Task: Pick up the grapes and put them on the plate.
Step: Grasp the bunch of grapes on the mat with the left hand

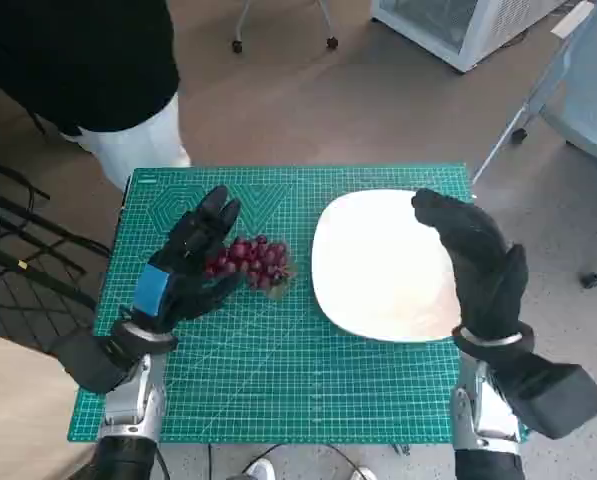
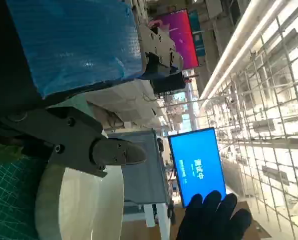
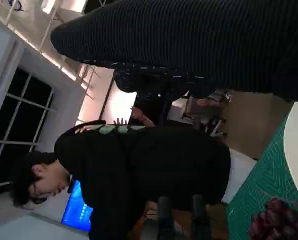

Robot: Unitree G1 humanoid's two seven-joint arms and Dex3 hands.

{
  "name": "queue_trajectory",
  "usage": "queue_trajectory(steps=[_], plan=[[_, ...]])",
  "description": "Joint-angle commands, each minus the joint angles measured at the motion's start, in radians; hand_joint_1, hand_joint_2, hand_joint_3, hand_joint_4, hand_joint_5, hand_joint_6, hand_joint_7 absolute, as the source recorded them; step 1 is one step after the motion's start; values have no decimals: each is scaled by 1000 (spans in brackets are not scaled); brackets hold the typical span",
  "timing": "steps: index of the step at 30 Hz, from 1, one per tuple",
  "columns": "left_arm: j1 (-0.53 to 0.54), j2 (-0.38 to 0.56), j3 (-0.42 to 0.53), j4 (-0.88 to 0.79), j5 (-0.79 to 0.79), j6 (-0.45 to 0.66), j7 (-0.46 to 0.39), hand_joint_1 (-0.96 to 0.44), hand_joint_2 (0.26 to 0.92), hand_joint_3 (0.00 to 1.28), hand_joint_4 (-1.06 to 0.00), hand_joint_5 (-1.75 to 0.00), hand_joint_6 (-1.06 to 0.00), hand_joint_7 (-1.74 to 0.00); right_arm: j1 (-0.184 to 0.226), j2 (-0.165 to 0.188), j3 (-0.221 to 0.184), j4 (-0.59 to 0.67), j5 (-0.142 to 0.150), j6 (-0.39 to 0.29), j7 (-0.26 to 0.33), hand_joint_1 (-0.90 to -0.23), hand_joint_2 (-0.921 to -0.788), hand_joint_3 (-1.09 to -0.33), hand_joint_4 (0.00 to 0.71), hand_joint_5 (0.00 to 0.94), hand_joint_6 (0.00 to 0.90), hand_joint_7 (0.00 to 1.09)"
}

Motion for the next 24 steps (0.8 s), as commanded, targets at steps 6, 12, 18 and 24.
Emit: queue_trajectory(steps=[6,12,18,24], plan=[[6,0,-8,-25,0,8,5,-263,921,274,-253,-4,-316,-1,24,1,-1,14,-6,0,6,-671,-921,-720,328,1,64,344],[8,-2,-11,-29,-2,12,6,-272,921,273,-254,-3,-318,-2,29,1,-2,10,-2,0,8,-673,-921,-718,329,2,66,340],[10,-4,-14,-32,-3,15,7,-274,921,273,-254,-3,-318,-1,34,1,-1,3,-5,1,5,-675,-921,-717,330,2,69,337],[10,-5,-18,-34,-4,19,7,-276,921,273,-255,-2,-319,-2,39,-1,0,0,-10,0,3,-676,-921,-717,330,2,71,333]])
